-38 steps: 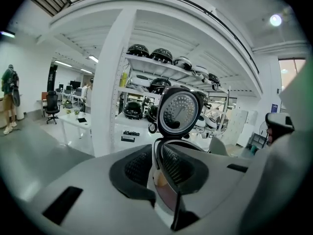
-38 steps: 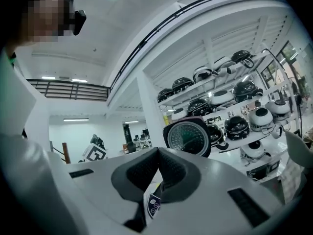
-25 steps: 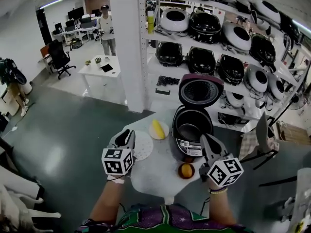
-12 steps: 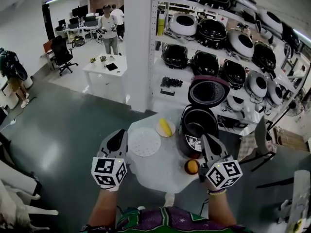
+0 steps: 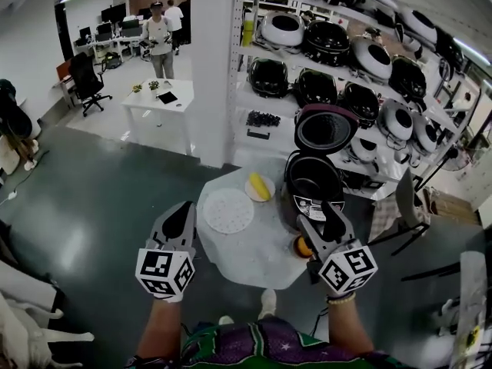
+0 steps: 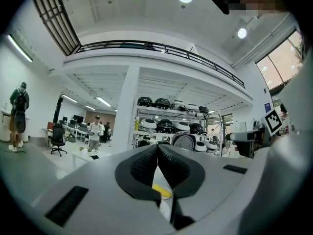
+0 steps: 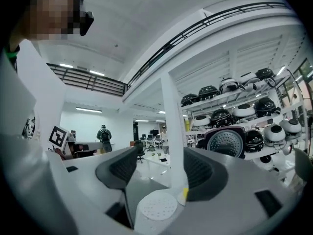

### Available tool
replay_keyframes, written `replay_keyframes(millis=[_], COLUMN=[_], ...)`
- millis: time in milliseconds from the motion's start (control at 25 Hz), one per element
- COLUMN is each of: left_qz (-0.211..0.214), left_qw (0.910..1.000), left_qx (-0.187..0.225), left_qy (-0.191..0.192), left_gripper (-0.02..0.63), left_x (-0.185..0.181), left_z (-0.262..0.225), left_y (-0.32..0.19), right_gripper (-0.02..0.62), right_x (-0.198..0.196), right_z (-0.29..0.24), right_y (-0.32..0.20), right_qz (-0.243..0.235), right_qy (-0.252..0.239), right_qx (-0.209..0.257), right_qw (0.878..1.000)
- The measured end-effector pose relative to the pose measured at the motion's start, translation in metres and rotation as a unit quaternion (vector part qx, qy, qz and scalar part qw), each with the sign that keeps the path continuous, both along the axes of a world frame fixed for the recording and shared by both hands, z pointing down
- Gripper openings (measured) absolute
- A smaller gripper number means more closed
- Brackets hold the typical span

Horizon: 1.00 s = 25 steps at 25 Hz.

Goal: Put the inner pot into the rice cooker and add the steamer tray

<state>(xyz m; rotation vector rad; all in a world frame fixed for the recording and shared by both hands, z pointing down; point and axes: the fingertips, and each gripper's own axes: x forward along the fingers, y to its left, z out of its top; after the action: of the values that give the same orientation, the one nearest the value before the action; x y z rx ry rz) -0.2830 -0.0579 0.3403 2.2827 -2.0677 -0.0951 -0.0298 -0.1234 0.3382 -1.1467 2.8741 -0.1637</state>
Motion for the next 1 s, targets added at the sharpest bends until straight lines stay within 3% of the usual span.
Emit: replay_keyframes(millis=[120, 280, 600, 800, 1000], left_qz=[0.000, -0.001, -0.001, -0.024, -0.043], left_qw=[1.0000, 1.0000, 0.9999, 0.9992, 0.9987], left_qx=[0.004, 0.003, -0.001, -0.025, -0.026], left_qy=[0.003, 0.005, 0.014, 0.022, 0.003], left_gripper=[0.023, 0.023, 0.023, 0.023, 0.023], left_x=[-0.007, -0.013, -0.019, -0.028, -0.037], left_z=[0.004, 0.009, 0.028, 0.058, 0.058], left_y=[0.012, 0.028, 0.043, 0.032, 0.015], right_gripper=[0.453, 0.535, 0.540, 0.529, 0.512], right_x=[-0.015, -0.037, -0.075, -0.085, -0.102], right_z=[0.016, 0.040, 0.086, 0.126, 0.177], right_y=[0.004, 0.011, 0.005, -0.027, -0.068], right_qz=[-0.009, -0.020, -0.032, -0.020, -0.030], right_qy=[0.011, 0.038, 0.078, 0.113, 0.146], right_qx=[-0.018, -0.034, -0.061, -0.085, -0.114], right_qw=[1.000, 0.999, 0.995, 0.990, 0.982])
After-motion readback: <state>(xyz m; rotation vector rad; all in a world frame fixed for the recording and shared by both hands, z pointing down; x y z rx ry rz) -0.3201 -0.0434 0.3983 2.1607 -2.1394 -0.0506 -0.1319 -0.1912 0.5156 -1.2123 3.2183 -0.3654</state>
